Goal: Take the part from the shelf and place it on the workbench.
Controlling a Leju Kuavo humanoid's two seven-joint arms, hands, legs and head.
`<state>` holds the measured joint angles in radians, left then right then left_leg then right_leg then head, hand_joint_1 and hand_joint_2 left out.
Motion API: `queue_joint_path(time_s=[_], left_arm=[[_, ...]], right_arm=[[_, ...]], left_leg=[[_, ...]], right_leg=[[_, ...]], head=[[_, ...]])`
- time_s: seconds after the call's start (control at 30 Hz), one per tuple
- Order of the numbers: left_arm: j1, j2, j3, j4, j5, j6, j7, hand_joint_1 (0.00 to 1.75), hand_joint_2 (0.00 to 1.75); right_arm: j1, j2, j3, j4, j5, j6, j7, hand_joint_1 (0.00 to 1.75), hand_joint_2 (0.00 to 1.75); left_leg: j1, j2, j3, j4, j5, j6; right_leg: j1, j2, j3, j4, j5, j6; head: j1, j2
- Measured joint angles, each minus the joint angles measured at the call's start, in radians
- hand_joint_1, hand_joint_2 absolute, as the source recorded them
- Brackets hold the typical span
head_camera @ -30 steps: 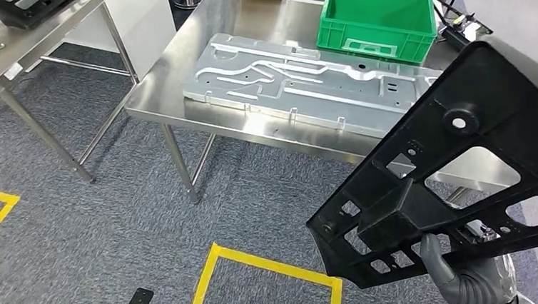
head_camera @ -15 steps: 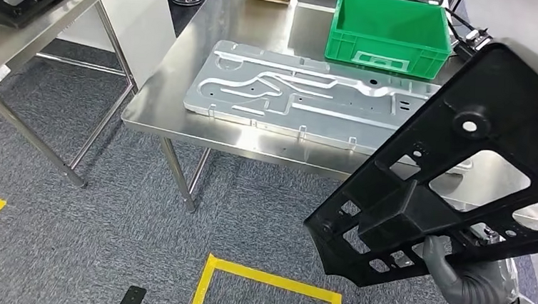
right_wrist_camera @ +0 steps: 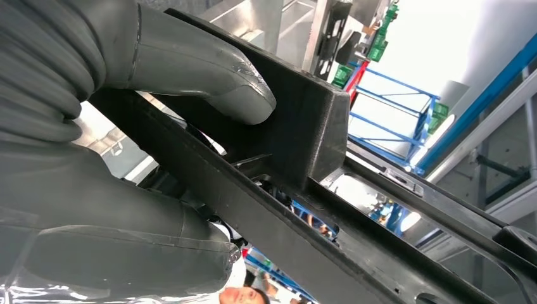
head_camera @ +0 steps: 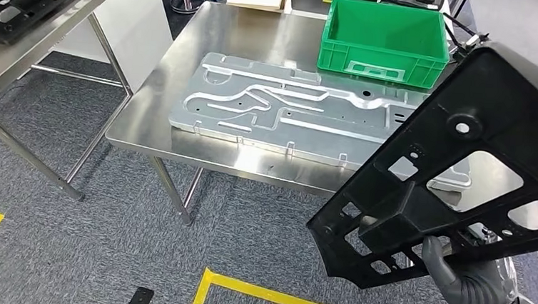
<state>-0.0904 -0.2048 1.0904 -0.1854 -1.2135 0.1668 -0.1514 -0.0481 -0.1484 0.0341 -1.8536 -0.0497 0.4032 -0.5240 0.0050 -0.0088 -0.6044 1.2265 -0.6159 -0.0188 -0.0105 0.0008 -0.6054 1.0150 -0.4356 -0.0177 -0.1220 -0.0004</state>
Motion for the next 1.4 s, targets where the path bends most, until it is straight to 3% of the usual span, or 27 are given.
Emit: queue_joint_path(time_s=[0.03,0.07,0.1,0.17,0.2,0.27,0.37,0.43,0.53,0.57,0.6,0.67,0.73,0.8,0.9,0.97,1.03,1.07,1.1,1.13,1.17,1.23,1.27,1.4], left_arm=[[0.001,0.000,0.000,0.000,0.000,0.000,0.000,0.00,1.75],[0.002,0.000,0.000,0.000,0.000,0.000,0.000,0.00,1.75],[0.003,0.000,0.000,0.000,0.000,0.000,0.000,0.00,1.75],[0.004,0.000,0.000,0.000,0.000,0.000,0.000,0.00,1.75],[0.003,0.001,0.000,0.000,0.000,0.000,0.000,0.00,1.75],[0.002,0.001,0.000,0.000,0.000,0.000,0.000,0.00,1.75],[0.003,0.001,0.000,0.000,0.002,-0.001,0.003,0.00,1.75],[0.002,0.001,0.000,0.000,0.002,0.000,0.005,0.00,1.75],[0.001,0.001,0.000,0.000,0.001,0.000,0.006,0.00,1.75],[0.002,0.001,0.000,0.000,0.000,0.000,0.007,0.00,1.75],[0.002,0.001,0.000,0.000,-0.001,0.000,0.007,0.00,1.75],[0.002,0.001,0.001,0.000,-0.004,0.000,0.007,0.00,1.75],[0.001,0.000,0.000,0.000,-0.010,-0.002,0.006,0.00,1.75],[0.000,0.000,0.000,0.000,-0.020,-0.006,0.006,0.00,1.75],[-0.002,0.000,-0.003,0.000,-0.030,-0.010,0.004,0.00,1.75],[-0.004,0.000,-0.004,0.000,-0.034,-0.017,-0.001,0.00,1.75],[-0.005,0.001,-0.004,0.000,-0.034,-0.029,-0.010,0.00,1.75],[-0.005,0.001,-0.004,0.000,-0.034,-0.035,-0.014,0.00,1.75],[-0.005,0.002,-0.004,0.000,-0.034,-0.041,-0.017,0.00,1.75],[-0.006,0.002,-0.004,0.000,-0.033,-0.047,-0.019,0.00,1.75],[-0.007,0.003,-0.004,0.000,-0.032,-0.054,-0.021,0.00,1.75],[-0.008,0.004,-0.004,0.000,-0.029,-0.068,-0.027,0.00,1.75],[-0.009,0.004,-0.004,0.000,-0.027,-0.074,-0.030,0.00,1.75],[-0.010,0.004,-0.004,0.000,-0.024,-0.086,-0.034,0.00,1.75]], right_arm=[[0.001,0.000,0.000,0.000,0.000,0.000,0.000,1.75,1.75],[0.002,0.000,0.000,0.000,0.000,0.000,0.001,1.75,1.75],[0.003,0.000,0.001,0.000,0.000,0.000,0.001,1.75,1.75],[0.004,0.000,0.001,-0.001,0.001,0.000,0.001,1.75,1.75],[0.004,0.000,0.001,-0.001,0.002,0.000,0.001,1.75,1.75],[0.004,0.001,0.002,-0.004,0.004,-0.001,0.003,1.75,1.75],[0.004,0.001,0.006,-0.007,0.007,-0.002,0.005,1.75,1.75],[0.000,0.001,0.009,-0.009,0.007,-0.002,0.005,1.75,1.75],[-0.009,0.000,0.012,-0.007,0.010,0.000,0.006,1.75,1.75],[-0.013,0.000,0.013,-0.006,0.011,0.001,0.007,1.75,1.75],[-0.017,-0.001,0.014,-0.006,0.011,0.002,0.010,1.75,1.75],[-0.035,-0.007,0.015,-0.004,0.006,0.004,0.019,1.75,1.75],[-0.066,-0.020,0.015,0.000,-0.010,0.011,0.036,1.75,1.75],[-0.116,-0.042,0.015,0.017,-0.036,0.021,0.069,1.75,1.75],[-0.235,-0.088,0.016,0.078,-0.075,0.032,0.136,1.75,1.75],[-0.344,-0.117,0.020,0.144,-0.087,0.035,0.185,1.75,1.75],[-0.472,-0.141,0.031,0.234,-0.090,0.036,0.229,1.75,1.75],[-0.541,-0.151,0.041,0.289,-0.086,0.035,0.247,1.75,1.75],[-0.608,-0.159,0.054,0.343,-0.080,0.032,0.259,1.75,1.75],[-0.675,-0.165,0.069,0.398,-0.071,0.027,0.268,1.75,1.75],[-0.743,-0.170,0.087,0.456,-0.059,0.021,0.273,1.75,1.75],[-0.864,-0.174,0.126,0.561,-0.030,0.006,0.275,1.75,1.75],[-0.918,-0.175,0.149,0.612,-0.009,-0.003,0.273,1.75,1.75],[-1.075,-0.174,0.251,0.794,0.105,-0.059,0.236,1.75,1.75]], left_leg=[[0.002,0.001,-0.037,0.050,-0.015,-0.003],[0.004,0.001,-0.059,0.067,-0.010,-0.005],[0.005,0.002,-0.062,0.045,0.019,-0.005],[0.006,0.003,-0.025,-0.081,0.116,-0.001],[0.004,0.004,-0.007,-0.143,0.146,0.003],[-0.001,0.005,0.007,-0.197,0.166,0.015],[-0.001,0.004,0.012,-0.209,0.174,0.034],[0.003,0.004,0.019,-0.220,0.178,0.045],[0.001,0.004,0.024,-0.221,0.172,0.054],[0.001,0.003,0.027,-0.221,0.170,0.055],[0.000,0.002,0.032,-0.221,0.167,0.054],[-0.001,0.000,0.043,-0.220,0.159,0.052],[-0.005,-0.001,0.048,-0.217,0.151,0.046],[-0.008,0.001,0.044,-0.216,0.149,0.037],[-0.009,0.002,0.036,-0.197,0.134,0.021],[-0.006,0.002,-0.009,-0.103,0.084,0.011],[-0.001,0.003,-0.082,0.038,0.029,0.005],[0.002,0.003,-0.108,0.080,0.023,0.002],[0.004,0.003,-0.116,0.086,0.036,0.000],[0.006,0.003,-0.102,0.047,0.070,-0.001],[0.007,0.005,-0.073,-0.022,0.113,0.000],[0.007,0.009,-0.019,-0.151,0.169,0.006],[0.006,0.010,-0.006,-0.184,0.178,0.010],[0.005,0.006,-0.004,-0.204,0.185,0.036]], right_leg=[[0.000,0.000,0.004,0.000,-0.005,-0.001],[0.000,0.001,0.009,0.001,-0.010,0.000],[0.000,0.002,0.017,0.001,-0.016,0.001],[-0.001,0.002,0.037,0.001,-0.030,0.007],[-0.001,0.002,0.044,0.002,-0.035,0.011],[0.000,0.002,0.047,0.002,-0.042,0.021],[0.000,0.002,0.046,0.004,-0.051,0.039],[-0.002,0.001,0.020,0.061,-0.088,0.048],[-0.004,0.000,-0.081,0.247,-0.161,0.056],[-0.004,0.000,-0.103,0.276,-0.158,0.057],[-0.004,0.000,-0.107,0.269,-0.136,0.056],[-0.003,0.000,-0.061,0.152,-0.052,0.049],[0.003,0.001,-0.013,0.038,-0.002,0.038],[0.007,0.004,-0.004,0.006,0.000,0.031],[-0.001,0.006,-0.001,-0.007,0.005,0.020],[-0.005,0.004,0.003,-0.012,0.007,0.013],[-0.005,0.004,0.002,-0.011,0.007,0.010],[-0.005,0.004,0.002,-0.010,0.007,0.011],[-0.006,0.004,0.002,-0.009,0.007,0.011],[-0.006,0.004,0.002,-0.007,0.006,0.012],[-0.007,0.004,0.002,-0.004,0.004,0.015],[-0.005,0.003,-0.001,0.004,0.000,0.024],[-0.003,0.003,-0.004,0.007,0.000,0.029],[-0.004,-0.001,-0.012,0.016,-0.008,0.050]], head=[[0.000,0.000],[0.000,0.000],[0.000,0.000],[0.000,0.000],[0.000,0.000],[0.000,0.000],[0.000,0.000],[0.000,0.000],[0.000,0.000],[0.000,0.000],[0.000,0.000],[0.000,0.000],[0.000,0.000],[0.000,0.000],[0.000,0.000],[0.000,0.000],[0.000,0.000],[0.000,0.000],[0.000,0.000],[0.000,0.000],[0.000,0.000],[0.000,0.000],[0.000,0.000],[0.000,0.000]])
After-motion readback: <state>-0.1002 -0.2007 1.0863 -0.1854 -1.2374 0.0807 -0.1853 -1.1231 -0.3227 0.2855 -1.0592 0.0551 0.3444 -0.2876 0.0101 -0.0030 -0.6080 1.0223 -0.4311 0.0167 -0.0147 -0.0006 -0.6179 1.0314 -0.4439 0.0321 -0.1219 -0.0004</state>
